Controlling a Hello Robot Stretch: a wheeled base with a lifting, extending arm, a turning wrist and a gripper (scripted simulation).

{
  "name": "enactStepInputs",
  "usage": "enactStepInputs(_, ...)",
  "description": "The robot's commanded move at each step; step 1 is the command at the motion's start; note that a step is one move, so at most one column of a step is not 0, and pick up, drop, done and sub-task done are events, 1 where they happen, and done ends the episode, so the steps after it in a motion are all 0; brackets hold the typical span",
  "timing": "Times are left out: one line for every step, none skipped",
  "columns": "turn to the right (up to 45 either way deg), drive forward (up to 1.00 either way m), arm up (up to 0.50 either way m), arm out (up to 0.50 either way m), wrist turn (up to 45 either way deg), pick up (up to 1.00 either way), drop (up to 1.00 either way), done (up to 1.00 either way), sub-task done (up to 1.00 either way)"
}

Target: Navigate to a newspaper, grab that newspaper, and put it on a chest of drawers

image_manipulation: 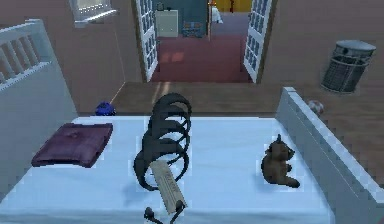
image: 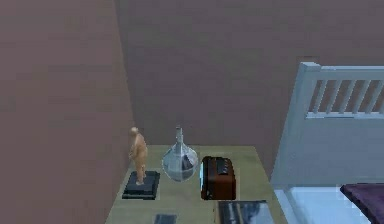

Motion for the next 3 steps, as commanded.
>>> enactStepInputs(0.0,0.20,0.00,0.00,0.0,0.00,0.00,0.00,0.00)
enactStepInputs(18.0,0.00,0.00,0.00,0.0,0.00,0.00,0.00,0.00)
enactStepInputs(-21.0,0.00,0.00,0.00,0.0,0.00,0.00,0.00,0.00)
